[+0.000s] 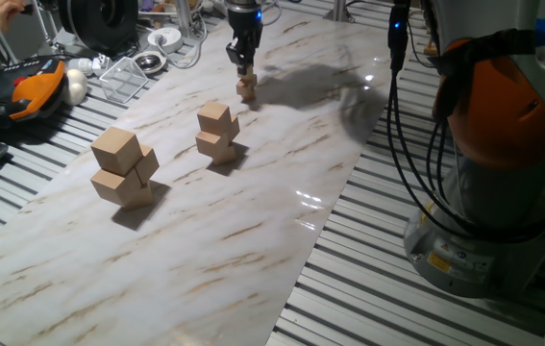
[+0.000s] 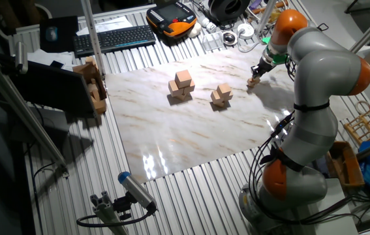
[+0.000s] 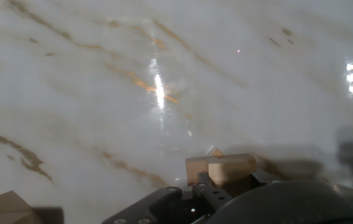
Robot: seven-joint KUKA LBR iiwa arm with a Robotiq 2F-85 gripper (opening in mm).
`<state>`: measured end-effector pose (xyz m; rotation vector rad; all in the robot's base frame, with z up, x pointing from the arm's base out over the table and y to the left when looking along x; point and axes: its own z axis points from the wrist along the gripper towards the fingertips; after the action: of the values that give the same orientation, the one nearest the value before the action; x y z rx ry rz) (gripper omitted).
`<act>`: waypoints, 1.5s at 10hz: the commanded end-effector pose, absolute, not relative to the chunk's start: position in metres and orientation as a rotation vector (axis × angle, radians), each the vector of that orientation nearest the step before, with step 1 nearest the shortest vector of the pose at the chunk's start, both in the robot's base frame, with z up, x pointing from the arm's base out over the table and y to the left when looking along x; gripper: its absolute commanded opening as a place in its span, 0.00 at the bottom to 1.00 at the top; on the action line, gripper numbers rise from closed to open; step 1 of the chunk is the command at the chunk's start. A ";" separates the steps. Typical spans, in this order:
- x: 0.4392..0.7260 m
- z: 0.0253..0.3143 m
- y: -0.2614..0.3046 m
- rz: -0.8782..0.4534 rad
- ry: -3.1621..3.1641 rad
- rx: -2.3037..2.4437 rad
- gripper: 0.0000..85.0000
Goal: Stack the blocks into a cross shape
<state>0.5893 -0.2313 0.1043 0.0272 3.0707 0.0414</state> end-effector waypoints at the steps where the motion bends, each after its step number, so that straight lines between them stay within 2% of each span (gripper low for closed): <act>1: 0.589 0.104 -0.231 0.044 3.071 0.026 0.00; 13: 0.588 0.098 -0.228 0.007 3.063 -0.017 0.00; 14: 0.588 0.098 -0.228 0.002 3.060 -0.022 0.20; 15: 0.588 0.098 -0.228 0.002 3.060 -0.022 0.20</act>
<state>0.5883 -0.2283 0.0980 -0.0221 3.0588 0.0017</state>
